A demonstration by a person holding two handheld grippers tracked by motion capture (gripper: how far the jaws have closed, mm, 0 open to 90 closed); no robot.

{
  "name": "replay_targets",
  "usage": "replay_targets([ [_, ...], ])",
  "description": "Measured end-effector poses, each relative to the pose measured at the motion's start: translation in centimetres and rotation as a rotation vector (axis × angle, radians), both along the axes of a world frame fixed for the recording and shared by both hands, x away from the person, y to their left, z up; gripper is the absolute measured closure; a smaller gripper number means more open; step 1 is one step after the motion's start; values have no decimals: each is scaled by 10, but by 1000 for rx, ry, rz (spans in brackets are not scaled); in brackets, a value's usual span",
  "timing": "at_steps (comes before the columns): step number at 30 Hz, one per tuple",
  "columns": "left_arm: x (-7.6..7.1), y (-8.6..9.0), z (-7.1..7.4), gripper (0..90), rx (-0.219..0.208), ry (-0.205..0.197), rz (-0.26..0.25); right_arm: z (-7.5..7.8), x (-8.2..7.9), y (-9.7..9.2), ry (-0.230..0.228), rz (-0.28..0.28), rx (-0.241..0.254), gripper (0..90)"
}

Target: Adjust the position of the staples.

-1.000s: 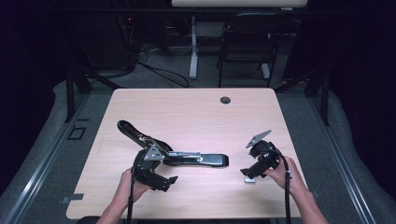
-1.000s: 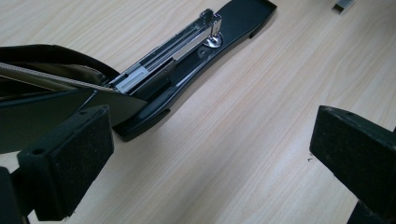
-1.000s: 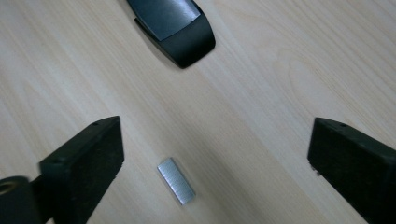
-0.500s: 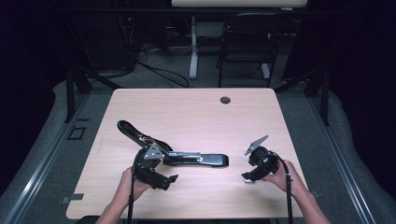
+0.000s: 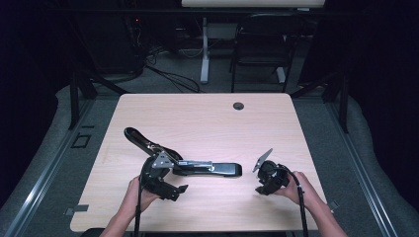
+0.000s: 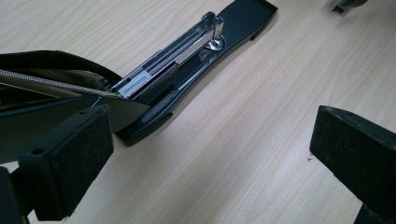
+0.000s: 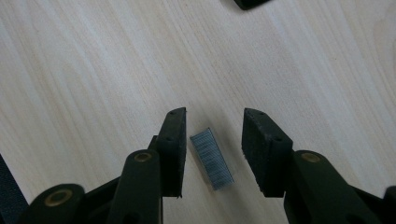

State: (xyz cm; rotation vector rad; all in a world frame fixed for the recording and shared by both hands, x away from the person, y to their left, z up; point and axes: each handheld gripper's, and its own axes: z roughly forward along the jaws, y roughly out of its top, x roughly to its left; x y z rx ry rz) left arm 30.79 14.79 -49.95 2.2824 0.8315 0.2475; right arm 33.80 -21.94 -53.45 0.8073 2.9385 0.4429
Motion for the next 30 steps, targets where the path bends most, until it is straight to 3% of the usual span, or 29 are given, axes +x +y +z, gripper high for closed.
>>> replay_targets([
  [10, 0, -2, -2, 0, 24, 10, -18, -4, -1, 3, 8, 15, -50, 665],
  [17, -1, -4, -2, 0, 34, 6, -29, -8, 0, 5, 22, 14, -58, 693],
  [20, -1, -3, -1, 0, 31, 3, -23, -9, 1, 5, 24, 12, -71, 763],
  [25, 0, -3, -1, 0, 33, 3, -17, -9, 1, 5, 34, -11, -62, 779],
  [30, 0, -4, -2, 0, 32, 2, -20, -5, 5, 4, 36, -70, -9, 780],
])
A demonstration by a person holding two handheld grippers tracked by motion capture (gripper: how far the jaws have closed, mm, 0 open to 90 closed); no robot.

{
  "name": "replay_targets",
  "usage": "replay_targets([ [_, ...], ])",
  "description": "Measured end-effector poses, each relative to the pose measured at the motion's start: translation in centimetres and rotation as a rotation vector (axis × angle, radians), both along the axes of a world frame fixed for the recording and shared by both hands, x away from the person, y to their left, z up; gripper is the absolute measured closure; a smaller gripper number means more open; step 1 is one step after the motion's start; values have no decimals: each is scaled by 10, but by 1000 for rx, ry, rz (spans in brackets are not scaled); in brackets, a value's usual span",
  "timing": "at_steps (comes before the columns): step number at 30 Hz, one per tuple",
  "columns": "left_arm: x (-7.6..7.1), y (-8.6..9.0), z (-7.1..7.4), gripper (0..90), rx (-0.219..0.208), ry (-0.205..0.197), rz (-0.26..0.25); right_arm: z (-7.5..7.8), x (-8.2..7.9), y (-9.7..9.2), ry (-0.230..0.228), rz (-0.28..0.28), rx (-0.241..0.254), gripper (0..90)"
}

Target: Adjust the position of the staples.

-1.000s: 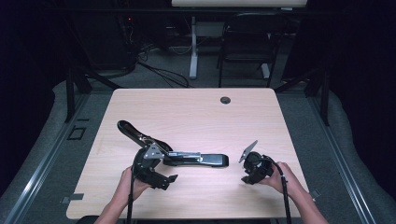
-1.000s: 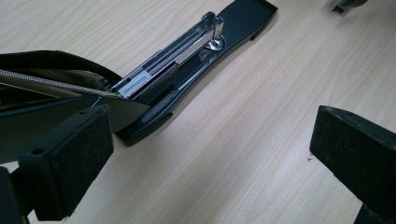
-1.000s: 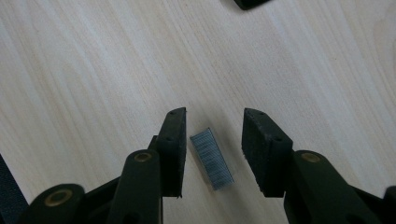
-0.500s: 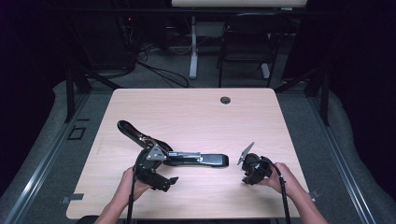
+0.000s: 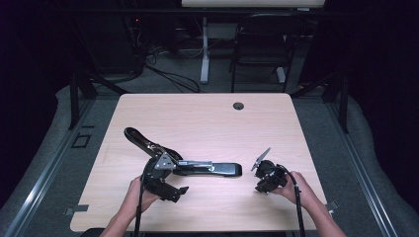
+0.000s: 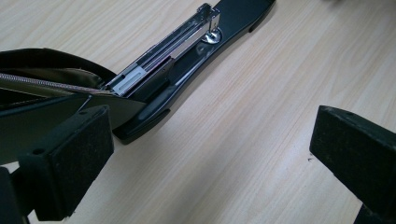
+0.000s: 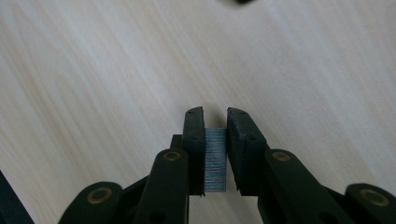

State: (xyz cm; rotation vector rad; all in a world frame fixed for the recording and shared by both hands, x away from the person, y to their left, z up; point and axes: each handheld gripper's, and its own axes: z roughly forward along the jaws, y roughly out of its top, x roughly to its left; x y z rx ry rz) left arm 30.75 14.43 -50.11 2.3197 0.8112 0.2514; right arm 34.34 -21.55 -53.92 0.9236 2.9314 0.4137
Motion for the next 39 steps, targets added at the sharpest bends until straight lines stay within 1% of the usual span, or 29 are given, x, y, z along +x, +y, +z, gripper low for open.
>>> replay_targets([
  [1, 0, 0, 0, 0, 1, 0, 0, 0, 1, 0, -7, -48, 47, 780],
  [2, 0, 0, 0, 0, 1, 0, 0, 3, 4, -1, -5, -60, 37, 781],
  [3, 0, 0, 0, 0, 2, -2, 1, 4, 7, -1, -9, -88, 35, 781],
  [4, 0, 0, 0, 0, 2, -2, 1, 3, 9, 0, -2, -126, 53, 782],
  [6, 0, -1, 0, 0, 5, -4, 1, 2, 14, 0, -6, -176, 33, 783],
  [9, 0, -1, 0, 0, 9, -3, 2, -3, 18, 1, 7, -227, 24, 782],
  [10, 0, -1, 0, 0, 9, -3, 2, -3, 18, 1, 7, -227, 24, 782],
  [11, 0, -1, 0, 0, 12, -3, 2, -5, 20, 3, 18, -247, 9, 781],
  [12, 0, -1, 0, 0, 13, -2, 2, -5, 20, 3, 18, -247, 9, 781],
  [13, 0, -1, 0, 1, 13, 0, 2, -9, 18, 5, -9, -284, 43, 780],
  [14, 0, -1, 0, 1, 14, -1, 1, -9, 18, 6, -10, -289, 46, 779],
  [15, 0, -1, 0, 1, 15, -1, 0, -6, 20, 5, 6, -255, 1, 778],
  [16, 0, -2, 0, 1, 10, -3, 4, -3, 21, 4, 21, -229, -31, 777],
  [18, 0, -2, 0, 1, 10, -4, 4, -3, 22, 4, 24, -228, -32, 776],
  [19, -1, -2, 0, 1, 9, -5, 4, -8, 18, 6, 1, -291, 45, 761],
  [20, -1, -2, 0, 1, 9, -5, 4, -7, 19, 5, 7, -278, 31, 753],
  [21, -1, -2, 1, 1, 13, -8, 2, -4, 20, 4, 25, -260, 6, 746],
  [23, -1, -2, 1, 1, 7, -13, 3, -3, 20, 2, 25, -259, -2, 742],
  [26, -1, -1, 2, 1, 6, -14, 6, -2, 19, 0, 30, -268, 9, 746],
  [29, -1, -2, 1, 1, 10, -14, 4, -2, 20, -1, 50, -255, 3, 752],
  [30, -1, -2, 1, 1, 12, -14, 4, -5, 18, 1, 37, -283, 27, 752],
  [31, -1, -2, 1, 1, 12, -14, 3, -6, 17, 1, 30, -294, 43, 753],
  [35, -1, -2, 2, 1, 12, -14, 3, -7, 17, 3, 36, -295, 49, 775],
  [36, -1, -2, 1, 1, 9, -13, 4, -6, 17, 3, 37, -285, 40, 778],
  [37, -1, -2, 2, 1, 8, -13, 5, -4, 18, 2, 49, -266, 15, 778],
  [39, -1, -2, 1, 1, 9, -13, 4, -3, 18, 1, 48, -262, 10, 780],
])
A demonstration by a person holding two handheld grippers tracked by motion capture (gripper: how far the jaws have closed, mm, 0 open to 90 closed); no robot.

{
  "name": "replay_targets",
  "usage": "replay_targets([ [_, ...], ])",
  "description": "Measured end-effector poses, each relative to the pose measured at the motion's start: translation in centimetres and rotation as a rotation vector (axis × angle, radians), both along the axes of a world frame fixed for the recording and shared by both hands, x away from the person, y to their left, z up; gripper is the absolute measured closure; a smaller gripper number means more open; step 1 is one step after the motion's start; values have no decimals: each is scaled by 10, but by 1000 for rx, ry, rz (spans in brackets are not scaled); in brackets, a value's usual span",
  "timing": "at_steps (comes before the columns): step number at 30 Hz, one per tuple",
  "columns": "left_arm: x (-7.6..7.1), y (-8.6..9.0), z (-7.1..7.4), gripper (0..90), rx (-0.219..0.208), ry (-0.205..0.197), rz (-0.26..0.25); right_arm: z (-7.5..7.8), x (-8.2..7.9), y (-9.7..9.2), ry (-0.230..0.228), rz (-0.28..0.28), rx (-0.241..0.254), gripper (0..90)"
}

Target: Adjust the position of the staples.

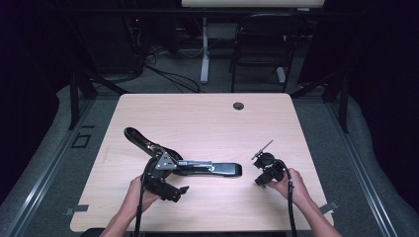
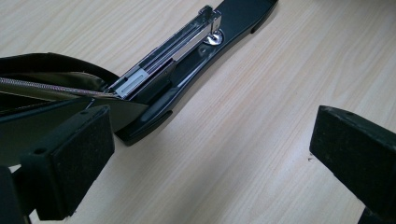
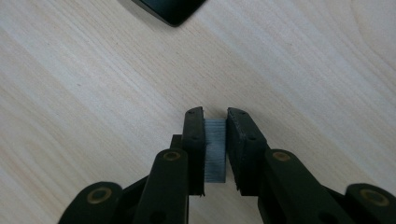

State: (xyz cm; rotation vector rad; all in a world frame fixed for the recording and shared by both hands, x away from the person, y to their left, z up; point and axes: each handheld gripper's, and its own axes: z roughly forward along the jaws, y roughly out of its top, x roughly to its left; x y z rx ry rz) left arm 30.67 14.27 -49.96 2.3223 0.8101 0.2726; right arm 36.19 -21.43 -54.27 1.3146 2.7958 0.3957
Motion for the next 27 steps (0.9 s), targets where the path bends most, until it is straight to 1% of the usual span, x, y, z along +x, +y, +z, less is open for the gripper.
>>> replay_targets([
  [3, 0, 0, 0, 1, 2, -3, 0, 1, 0, 0, 0, 1, 2, 781],
  [6, 0, 0, 0, 1, 3, -4, 0, 5, 0, -1, -20, -5, 25, 781],
  [8, 1, 0, 0, 1, 4, -2, -1, 7, 0, -3, -23, -2, 30, 781],
  [9, 1, 0, 0, 1, 4, -2, -1, 5, -2, -2, -49, -38, 71, 781],
  [13, 1, 0, 0, 1, 1, 0, 0, 6, -2, -3, -63, -43, 82, 782],
  [14, 1, 0, 0, 1, -1, 0, -2, 7, -2, -4, -61, -38, 80, 781],
  [15, 1, 0, 0, 1, -1, 0, -2, 8, -2, -4, -71, -40, 82, 782],
  [16, 2, 1, 0, 1, 3, 4, -2, 10, -1, -5, -59, -11, 62, 782],
  [19, 2, 1, 0, 1, -1, 5, -3, 12, -2, -5, -60, -3, 63, 781],
  [20, 2, 1, 0, 1, 0, 5, -4, 13, -2, -5, -58, 8, 54, 781],
  [23, 2, 1, 0, 1, -3, 9, -8, 14, -3, -6, -58, 6, 55, 782],
  [24, 1, 2, 0, 1, -1, 17, -5, 13, -3, -6, -72, -8, 68, 782],
  [25, 1, 3, -1, 1, -4, 25, 0, 14, -3, -6, -67, 0, 61, 781],
  [26, 0, 4, -2, 1, -7, 33, 8, 13, -3, -6, -76, -6, 70, 781],
  [27, -1, 5, -1, 1, -5, 37, 10, 14, -4, -6, -84, -5, 68, 781],
])
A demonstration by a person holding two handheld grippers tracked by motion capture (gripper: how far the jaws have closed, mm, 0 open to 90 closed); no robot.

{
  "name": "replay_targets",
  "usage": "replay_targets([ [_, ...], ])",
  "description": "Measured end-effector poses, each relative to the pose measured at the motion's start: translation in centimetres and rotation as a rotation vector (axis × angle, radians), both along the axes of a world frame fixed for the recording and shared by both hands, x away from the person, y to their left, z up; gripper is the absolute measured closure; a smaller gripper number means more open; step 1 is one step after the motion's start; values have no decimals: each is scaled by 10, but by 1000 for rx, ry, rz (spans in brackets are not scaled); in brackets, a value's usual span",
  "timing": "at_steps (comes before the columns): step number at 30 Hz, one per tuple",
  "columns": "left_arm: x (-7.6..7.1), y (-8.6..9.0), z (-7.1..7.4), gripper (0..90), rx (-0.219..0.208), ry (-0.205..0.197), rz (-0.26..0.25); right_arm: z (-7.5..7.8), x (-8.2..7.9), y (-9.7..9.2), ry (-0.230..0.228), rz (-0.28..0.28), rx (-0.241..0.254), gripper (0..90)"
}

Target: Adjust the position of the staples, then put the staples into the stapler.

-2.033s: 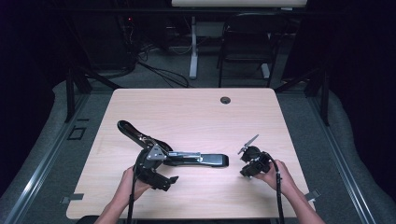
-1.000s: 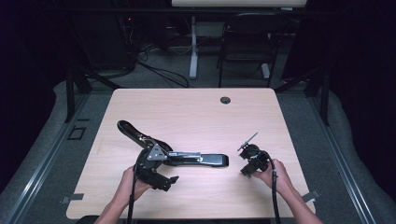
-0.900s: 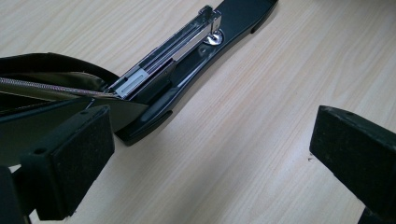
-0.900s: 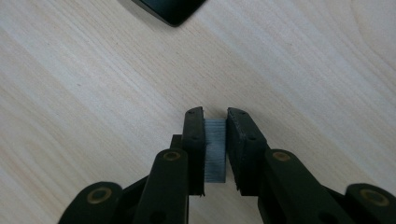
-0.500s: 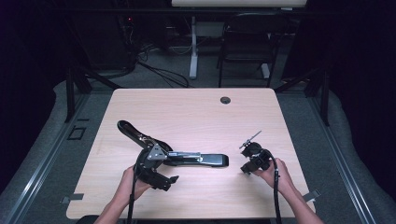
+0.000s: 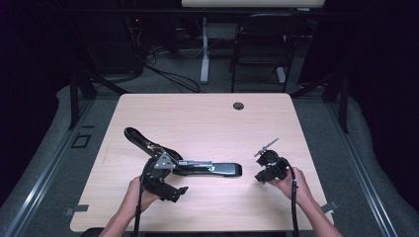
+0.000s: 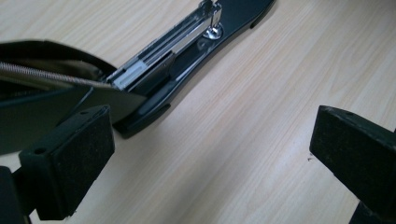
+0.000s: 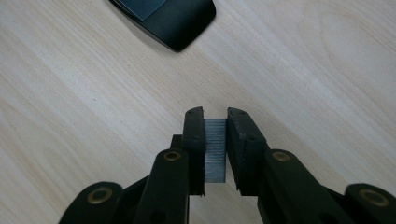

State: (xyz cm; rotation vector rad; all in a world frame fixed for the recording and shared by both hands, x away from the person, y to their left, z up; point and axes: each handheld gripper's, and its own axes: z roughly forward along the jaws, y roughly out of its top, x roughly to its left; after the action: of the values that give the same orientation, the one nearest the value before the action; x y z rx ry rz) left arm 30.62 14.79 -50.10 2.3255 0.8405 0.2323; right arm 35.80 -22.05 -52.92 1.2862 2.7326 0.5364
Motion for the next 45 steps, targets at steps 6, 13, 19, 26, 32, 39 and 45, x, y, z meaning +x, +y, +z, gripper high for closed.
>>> replay_targets([
  [6, 1, 5, 3, 1, -21, 9, 17, 3, -1, -2, -7, 14, 1, 782],
  [13, 3, 12, 2, 1, -31, 34, 54, 8, -2, -3, -52, 20, 16, 782],
  [19, 0, 23, -1, 2, -15, 62, 69, 12, -2, -4, -89, 25, 26, 782],
  [26, 0, 37, -1, 2, -29, 77, 117, 11, 1, -3, -85, 31, 74, 781],
  [32, 3, 50, 1, 1, -48, 69, 164, 15, 6, -2, -99, 32, 95, 781],
  [39, 5, 51, -1, 2, -31, 84, 144, 17, 18, -3, -83, 42, 162, 781],
  [45, 5, 59, 0, 1, -46, 61, 166, 22, 25, 4, -104, 87, 149, 781],
])
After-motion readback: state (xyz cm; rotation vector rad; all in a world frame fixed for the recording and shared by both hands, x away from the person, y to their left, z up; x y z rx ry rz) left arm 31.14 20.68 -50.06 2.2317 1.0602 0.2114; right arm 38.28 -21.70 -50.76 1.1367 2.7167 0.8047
